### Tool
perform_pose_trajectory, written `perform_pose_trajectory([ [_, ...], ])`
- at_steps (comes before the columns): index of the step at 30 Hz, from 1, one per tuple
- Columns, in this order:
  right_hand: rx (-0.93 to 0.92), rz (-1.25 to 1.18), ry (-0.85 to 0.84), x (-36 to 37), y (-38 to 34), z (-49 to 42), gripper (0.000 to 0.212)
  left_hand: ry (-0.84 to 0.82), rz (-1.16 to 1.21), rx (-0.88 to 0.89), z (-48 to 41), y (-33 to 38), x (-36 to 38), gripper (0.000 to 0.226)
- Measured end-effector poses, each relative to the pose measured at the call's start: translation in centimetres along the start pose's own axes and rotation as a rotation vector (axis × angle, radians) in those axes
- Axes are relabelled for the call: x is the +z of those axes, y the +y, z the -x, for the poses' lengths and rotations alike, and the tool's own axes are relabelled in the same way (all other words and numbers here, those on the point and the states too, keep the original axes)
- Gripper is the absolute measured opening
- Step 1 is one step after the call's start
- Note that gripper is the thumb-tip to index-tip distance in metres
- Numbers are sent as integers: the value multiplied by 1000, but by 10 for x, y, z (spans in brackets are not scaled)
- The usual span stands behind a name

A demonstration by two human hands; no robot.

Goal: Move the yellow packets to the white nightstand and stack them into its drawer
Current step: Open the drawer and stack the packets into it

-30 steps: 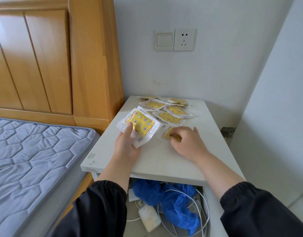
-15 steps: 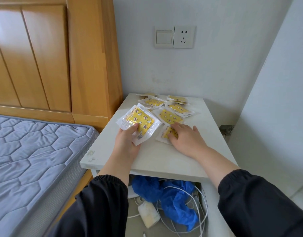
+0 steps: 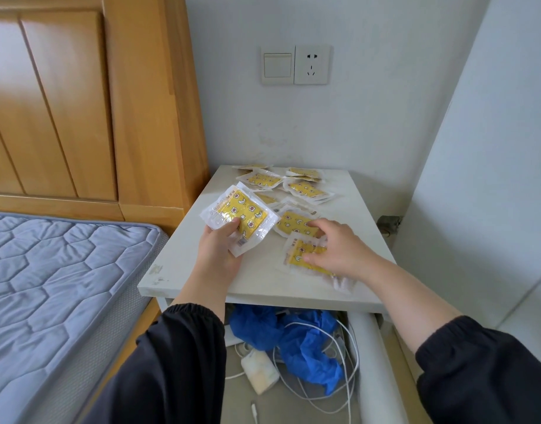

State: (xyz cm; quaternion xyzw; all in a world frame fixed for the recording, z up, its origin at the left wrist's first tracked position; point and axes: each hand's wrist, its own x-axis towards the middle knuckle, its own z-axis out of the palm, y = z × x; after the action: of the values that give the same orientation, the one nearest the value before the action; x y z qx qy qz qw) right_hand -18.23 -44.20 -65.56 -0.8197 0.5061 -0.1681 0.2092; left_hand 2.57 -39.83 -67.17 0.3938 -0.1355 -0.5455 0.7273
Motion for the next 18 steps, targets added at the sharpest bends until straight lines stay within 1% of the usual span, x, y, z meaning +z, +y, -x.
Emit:
perform_pose_trajectory([
  [2,75,56,-92,-10,-4,-3,83,-5,12,-3,-1,0,0,44],
  [4,141,67,-161,-18,-12,-5,90,-4,12,-6,-1,1,1,45],
  [6,195,78,-221,-23,-18,-6,90,0,3,-9,0,1,1,44],
  [8,249,98,-276,-27,-20,-8,86,0,-3,-11,0,1,1,42],
  [9,279,93,-292,-28,-20,-8,80,-2,-6,-12,0,1,1,42],
  [11,321,8,-298,-31,-16,-10,62,-12,-6,-13,-1,1,1,43],
  [14,370,-253,-296,-39,-12,-11,29,-3,-11,-20,-1,2,3,41],
  [16,390,-437,-311,-48,-13,-15,18,-8,-20,-27,-1,2,3,38],
  [18,396,-559,-274,-55,-19,-26,14,-16,-23,-30,0,2,4,35],
])
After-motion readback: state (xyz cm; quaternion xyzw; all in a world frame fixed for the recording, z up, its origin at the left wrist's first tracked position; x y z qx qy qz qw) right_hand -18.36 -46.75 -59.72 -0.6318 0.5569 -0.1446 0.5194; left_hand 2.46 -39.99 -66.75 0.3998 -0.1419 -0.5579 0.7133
